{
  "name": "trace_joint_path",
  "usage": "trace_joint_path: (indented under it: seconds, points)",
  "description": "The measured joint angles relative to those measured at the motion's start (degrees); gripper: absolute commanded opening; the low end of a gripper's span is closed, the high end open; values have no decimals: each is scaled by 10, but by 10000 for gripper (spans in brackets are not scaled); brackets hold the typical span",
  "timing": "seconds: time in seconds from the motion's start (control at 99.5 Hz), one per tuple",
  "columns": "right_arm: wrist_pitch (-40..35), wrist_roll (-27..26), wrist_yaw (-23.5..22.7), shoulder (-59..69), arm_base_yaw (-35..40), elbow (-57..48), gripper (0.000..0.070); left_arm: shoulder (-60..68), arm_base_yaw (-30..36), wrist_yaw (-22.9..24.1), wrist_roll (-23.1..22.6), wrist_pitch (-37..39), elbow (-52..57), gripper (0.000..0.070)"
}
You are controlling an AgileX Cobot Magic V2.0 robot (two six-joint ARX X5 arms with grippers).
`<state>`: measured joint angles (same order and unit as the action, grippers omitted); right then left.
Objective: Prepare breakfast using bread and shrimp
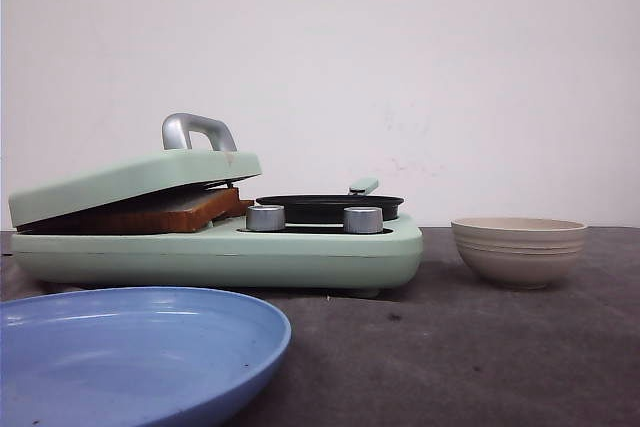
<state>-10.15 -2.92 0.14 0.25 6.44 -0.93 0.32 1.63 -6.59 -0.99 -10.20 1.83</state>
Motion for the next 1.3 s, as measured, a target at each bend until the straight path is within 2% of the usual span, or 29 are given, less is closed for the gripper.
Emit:
trace_joint_path:
  seconds: [0.281,1.296]
  points:
    - [0,-29,0,0,0,0,0,0,0,0,0,0,0,16]
    - [5,-29,0,0,0,0,0,0,0,0,0,0,0,16]
